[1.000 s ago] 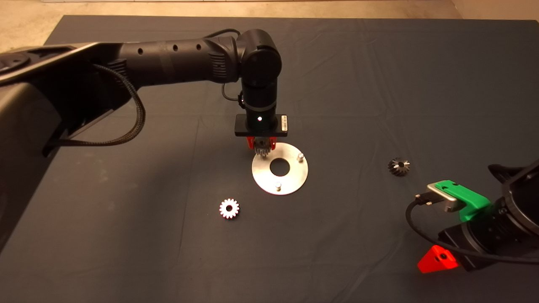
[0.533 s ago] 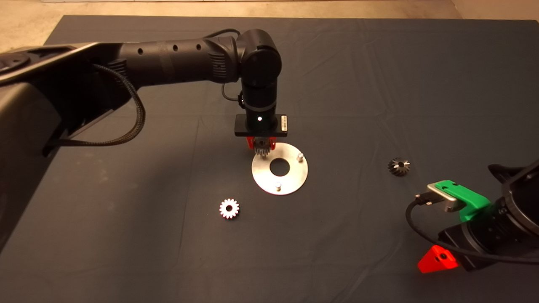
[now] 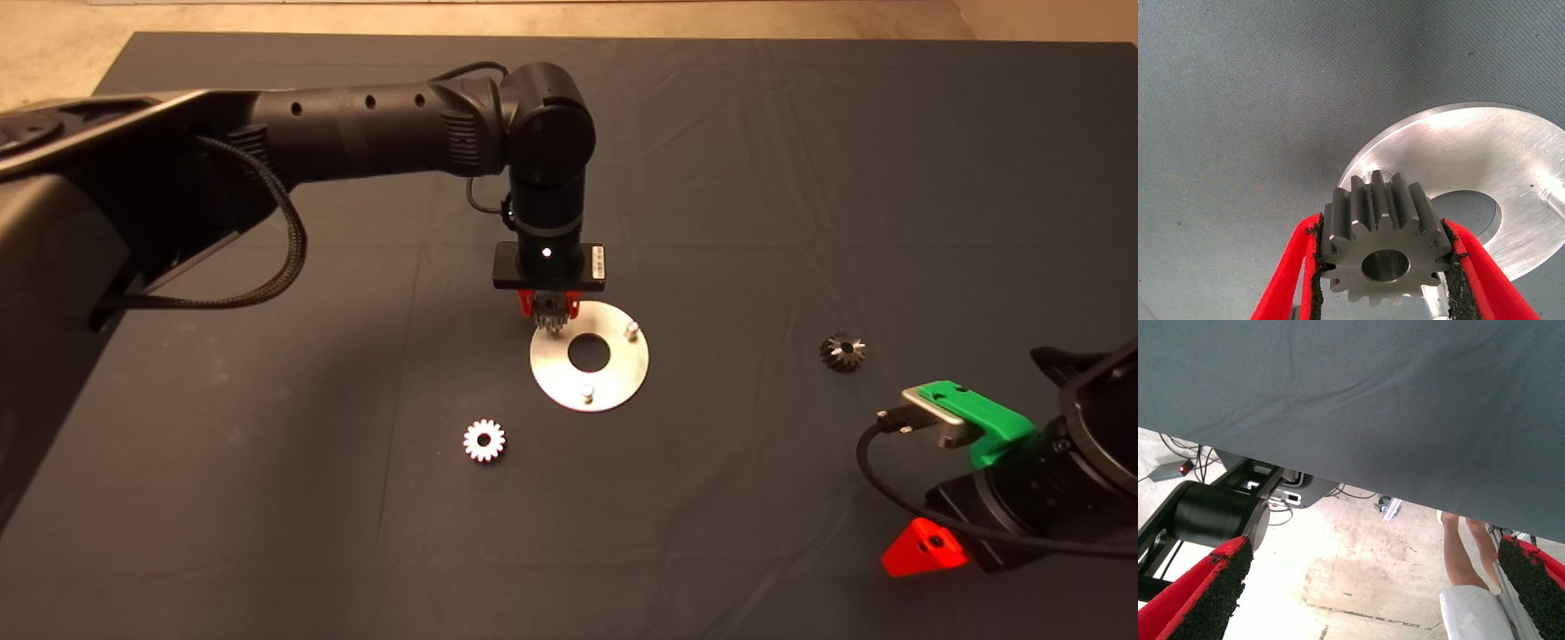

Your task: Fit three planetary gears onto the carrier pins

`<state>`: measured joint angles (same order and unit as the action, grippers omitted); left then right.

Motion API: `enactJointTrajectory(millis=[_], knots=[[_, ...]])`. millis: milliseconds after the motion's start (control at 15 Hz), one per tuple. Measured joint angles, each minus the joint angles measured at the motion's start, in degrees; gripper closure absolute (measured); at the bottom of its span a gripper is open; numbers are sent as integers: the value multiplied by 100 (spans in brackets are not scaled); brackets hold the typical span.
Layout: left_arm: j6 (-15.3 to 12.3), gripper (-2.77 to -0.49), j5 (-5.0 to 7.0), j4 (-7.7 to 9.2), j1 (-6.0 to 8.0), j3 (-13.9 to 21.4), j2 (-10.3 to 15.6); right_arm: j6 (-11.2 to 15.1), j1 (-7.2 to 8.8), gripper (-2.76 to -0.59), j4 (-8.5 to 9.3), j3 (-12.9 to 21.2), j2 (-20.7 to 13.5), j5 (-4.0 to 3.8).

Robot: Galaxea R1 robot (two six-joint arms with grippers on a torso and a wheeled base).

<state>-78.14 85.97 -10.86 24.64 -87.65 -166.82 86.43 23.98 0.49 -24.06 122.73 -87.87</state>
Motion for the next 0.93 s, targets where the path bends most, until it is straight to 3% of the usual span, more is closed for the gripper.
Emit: enactJointTrajectory(millis=[933], knots=[[100, -94, 6, 10, 5, 0, 17, 0, -1, -273, 0, 0, 0, 0]])
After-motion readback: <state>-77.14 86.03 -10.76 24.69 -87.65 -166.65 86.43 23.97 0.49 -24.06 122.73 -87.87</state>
